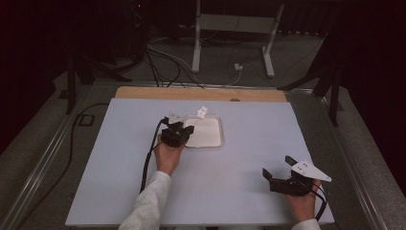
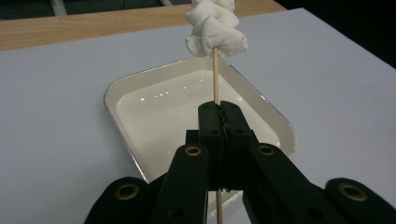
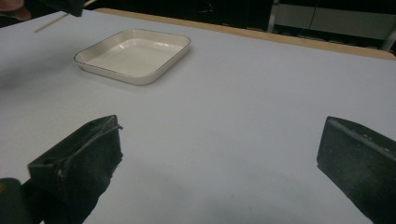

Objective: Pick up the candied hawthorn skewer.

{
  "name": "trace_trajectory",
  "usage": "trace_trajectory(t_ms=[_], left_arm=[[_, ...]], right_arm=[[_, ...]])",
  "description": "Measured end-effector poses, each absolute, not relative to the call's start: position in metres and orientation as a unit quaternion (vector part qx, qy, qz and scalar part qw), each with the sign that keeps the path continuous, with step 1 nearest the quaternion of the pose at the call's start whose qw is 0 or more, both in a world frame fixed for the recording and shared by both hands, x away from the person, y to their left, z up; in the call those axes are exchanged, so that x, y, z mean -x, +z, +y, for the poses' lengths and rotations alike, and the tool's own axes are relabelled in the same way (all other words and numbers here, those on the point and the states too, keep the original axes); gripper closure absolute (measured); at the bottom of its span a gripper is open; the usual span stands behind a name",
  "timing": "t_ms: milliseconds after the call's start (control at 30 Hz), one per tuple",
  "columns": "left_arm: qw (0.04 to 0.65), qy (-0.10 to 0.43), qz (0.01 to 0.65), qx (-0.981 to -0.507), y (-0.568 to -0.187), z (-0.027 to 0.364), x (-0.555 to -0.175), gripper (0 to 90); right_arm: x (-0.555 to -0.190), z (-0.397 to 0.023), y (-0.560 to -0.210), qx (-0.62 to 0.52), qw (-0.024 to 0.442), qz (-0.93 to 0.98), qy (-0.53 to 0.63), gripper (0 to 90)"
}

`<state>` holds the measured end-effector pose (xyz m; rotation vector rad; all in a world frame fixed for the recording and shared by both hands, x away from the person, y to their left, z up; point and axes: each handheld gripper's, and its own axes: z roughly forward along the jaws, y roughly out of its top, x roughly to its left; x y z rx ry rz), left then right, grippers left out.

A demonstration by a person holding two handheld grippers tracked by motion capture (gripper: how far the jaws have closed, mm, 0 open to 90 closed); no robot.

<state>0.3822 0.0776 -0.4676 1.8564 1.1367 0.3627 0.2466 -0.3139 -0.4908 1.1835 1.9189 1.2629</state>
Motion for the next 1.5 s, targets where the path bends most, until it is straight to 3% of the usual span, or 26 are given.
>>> trace_trajectory(t_ms=[800, 1167, 1500], left_arm=[[0.495, 0.162, 0.421, -0.742, -0.449, 0.119, -0.337, 90.0], [0.509, 0.158, 0.394, -0.749, -0.452, 0.125, -0.323, 90.0], [0.538, 0.155, 0.366, -0.743, -0.451, 0.127, -0.317, 90.0]], right_arm=[[-0.251, -0.308, -0.486, -0.457, 0.248, 0.694, 0.498, 0.0], [-0.271, -0.290, -0.462, -0.423, 0.249, 0.698, 0.521, 0.0], [-0.299, -0.264, -0.438, -0.412, 0.210, 0.710, 0.531, 0.0]])
